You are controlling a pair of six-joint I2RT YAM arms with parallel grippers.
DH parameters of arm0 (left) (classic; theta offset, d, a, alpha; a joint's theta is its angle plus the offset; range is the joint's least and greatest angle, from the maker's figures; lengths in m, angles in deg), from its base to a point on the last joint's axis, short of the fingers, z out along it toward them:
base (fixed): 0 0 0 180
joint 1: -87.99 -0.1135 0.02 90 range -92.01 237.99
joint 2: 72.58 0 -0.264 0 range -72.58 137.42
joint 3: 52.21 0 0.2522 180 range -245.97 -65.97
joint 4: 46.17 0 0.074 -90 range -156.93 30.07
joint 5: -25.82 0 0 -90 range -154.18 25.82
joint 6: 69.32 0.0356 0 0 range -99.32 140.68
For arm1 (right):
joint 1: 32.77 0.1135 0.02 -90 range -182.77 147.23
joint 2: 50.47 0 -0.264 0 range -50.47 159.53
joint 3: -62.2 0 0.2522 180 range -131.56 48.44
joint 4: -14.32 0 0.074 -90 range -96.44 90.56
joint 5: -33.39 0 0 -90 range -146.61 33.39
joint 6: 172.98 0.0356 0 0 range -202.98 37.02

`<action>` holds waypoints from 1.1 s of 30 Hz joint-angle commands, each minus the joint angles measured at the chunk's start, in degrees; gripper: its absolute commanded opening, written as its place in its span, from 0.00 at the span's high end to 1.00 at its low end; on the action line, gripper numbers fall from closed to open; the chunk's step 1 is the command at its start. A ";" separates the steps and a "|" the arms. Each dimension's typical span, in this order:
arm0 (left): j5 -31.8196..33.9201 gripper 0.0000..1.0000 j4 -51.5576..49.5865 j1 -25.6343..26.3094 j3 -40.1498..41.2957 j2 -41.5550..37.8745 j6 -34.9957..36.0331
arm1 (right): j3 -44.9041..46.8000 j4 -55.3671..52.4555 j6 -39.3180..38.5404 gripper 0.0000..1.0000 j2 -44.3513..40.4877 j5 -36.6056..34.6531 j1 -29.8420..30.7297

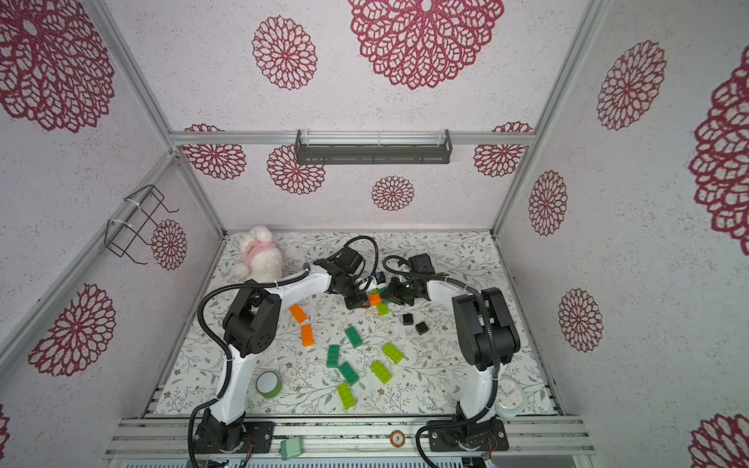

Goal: Assemble a small pinwheel with lego
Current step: Assemble the lego brick with the lego brick.

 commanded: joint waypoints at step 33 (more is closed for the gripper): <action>-0.42 0.65 -1.10 0.51 -1.66 2.40 0.49 | -0.54 -3.38 2.37 1.00 5.25 -8.38 1.94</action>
